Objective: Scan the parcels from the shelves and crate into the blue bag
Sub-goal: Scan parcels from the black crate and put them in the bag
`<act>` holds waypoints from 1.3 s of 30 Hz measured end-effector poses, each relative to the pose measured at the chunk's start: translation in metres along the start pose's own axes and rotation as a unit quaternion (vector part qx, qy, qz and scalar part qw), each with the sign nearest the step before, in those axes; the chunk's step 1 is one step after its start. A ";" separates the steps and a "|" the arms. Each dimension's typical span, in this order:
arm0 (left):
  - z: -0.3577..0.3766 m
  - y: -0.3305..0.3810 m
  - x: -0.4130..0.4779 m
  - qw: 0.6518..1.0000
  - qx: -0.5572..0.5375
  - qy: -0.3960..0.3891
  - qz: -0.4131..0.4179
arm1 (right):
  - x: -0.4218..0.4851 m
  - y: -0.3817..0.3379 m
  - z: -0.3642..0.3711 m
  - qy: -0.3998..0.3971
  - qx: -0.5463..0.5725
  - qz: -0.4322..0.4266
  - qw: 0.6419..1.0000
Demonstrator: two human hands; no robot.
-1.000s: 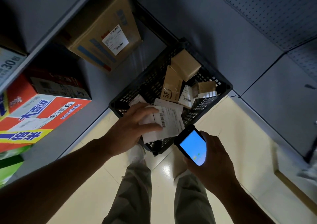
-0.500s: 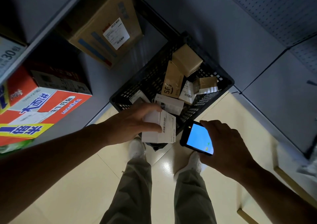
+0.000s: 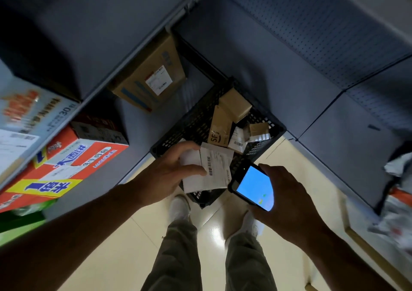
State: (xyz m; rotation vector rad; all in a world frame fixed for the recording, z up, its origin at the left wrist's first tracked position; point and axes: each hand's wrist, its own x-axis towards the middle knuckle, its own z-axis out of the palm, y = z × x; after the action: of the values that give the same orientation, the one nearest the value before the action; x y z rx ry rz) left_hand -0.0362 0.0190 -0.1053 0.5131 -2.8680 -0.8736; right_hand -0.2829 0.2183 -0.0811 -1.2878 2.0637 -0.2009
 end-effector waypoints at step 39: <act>-0.474 0.274 -0.128 0.900 0.063 0.430 -0.031 | -0.195 -0.394 -0.354 0.195 0.133 -0.342 0.910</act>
State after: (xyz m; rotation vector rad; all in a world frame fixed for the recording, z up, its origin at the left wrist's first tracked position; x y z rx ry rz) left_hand 0.0953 0.0291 0.4412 0.7658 -2.0928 -0.3199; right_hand -0.1608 0.1099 0.4592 -1.8521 1.7081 -1.0920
